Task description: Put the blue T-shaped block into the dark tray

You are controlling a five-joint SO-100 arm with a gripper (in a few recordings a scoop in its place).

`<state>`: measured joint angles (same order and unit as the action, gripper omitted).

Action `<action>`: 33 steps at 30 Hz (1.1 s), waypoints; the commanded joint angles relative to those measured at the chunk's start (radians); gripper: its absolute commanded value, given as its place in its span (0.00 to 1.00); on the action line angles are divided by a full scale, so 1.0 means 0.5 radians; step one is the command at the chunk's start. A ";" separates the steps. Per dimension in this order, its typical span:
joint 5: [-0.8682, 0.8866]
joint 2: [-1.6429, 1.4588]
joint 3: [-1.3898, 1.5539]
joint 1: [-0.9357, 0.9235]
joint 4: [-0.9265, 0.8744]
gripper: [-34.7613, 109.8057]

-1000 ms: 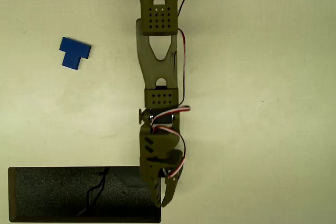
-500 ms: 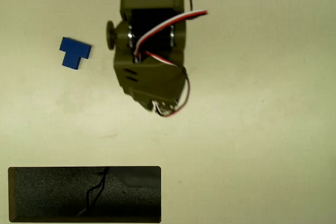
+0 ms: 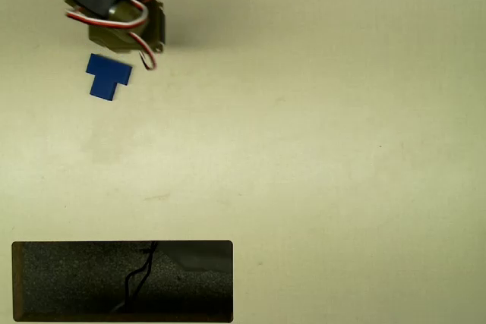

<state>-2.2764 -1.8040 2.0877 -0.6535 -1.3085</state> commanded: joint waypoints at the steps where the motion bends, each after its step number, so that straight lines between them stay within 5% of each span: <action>1: -0.377 0.003 -0.043 -0.206 -0.015 0.24; 10: -0.558 0.371 -0.199 -0.331 0.301 0.24; 23: -0.215 0.868 -0.604 -0.135 0.399 0.24; 33: 0.414 1.365 -1.350 0.282 0.374 0.24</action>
<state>-2.1215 -1.1566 1.5064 -0.5323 -1.1014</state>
